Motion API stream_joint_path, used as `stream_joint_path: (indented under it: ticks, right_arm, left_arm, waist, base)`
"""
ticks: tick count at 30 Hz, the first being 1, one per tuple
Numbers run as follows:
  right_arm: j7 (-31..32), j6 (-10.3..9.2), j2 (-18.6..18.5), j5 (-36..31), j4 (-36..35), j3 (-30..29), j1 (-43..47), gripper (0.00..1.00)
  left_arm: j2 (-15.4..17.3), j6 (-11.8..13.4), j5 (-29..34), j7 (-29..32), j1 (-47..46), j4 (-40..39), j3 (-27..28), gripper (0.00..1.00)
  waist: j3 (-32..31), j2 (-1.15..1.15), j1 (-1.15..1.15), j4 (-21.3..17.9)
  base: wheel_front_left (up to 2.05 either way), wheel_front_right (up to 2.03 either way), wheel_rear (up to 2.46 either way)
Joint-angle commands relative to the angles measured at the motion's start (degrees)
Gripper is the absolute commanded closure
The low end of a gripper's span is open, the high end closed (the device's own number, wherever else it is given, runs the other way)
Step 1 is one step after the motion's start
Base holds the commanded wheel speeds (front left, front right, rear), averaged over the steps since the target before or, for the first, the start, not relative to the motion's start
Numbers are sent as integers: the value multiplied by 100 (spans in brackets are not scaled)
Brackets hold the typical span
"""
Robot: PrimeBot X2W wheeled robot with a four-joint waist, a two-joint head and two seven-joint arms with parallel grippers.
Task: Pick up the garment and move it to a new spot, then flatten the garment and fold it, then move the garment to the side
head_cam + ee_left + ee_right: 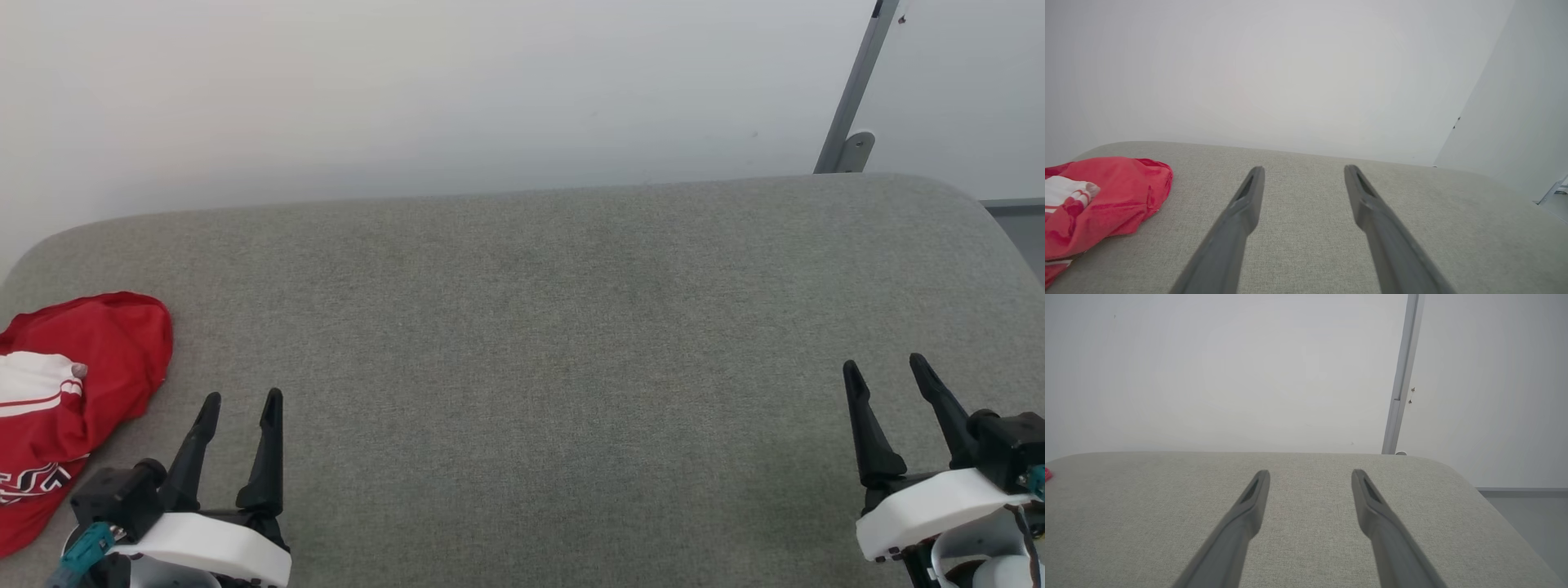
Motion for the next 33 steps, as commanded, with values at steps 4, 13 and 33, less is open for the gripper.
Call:
stream_joint_path:
  ticks: [4, 13, 33]
  right_arm:
    - [-28, -2, 22, -31, 3, -12, 28, 0]
    - [11, -2, 54, -38, 4, 88, -53, 0]
    - [115, -2, -116, 300, 232, 934, -487, 0]
  left_arm:
    - [-5, -20, 22, -28, 50, -1, 32, 0]
    - [-63, 63, -78, -28, -37, 62, 257, 0]
    - [-206, 599, -68, 6, 72, -72, 608, 0]
  waist:
    - [-1, 0, 0, 2]
    - [-19, 0, 0, 217]
    - [-26, 0, 0, 1950]
  base:
    - [0, 0, 0]
    - [0, 0, 0]
    - [0, 0, 0]
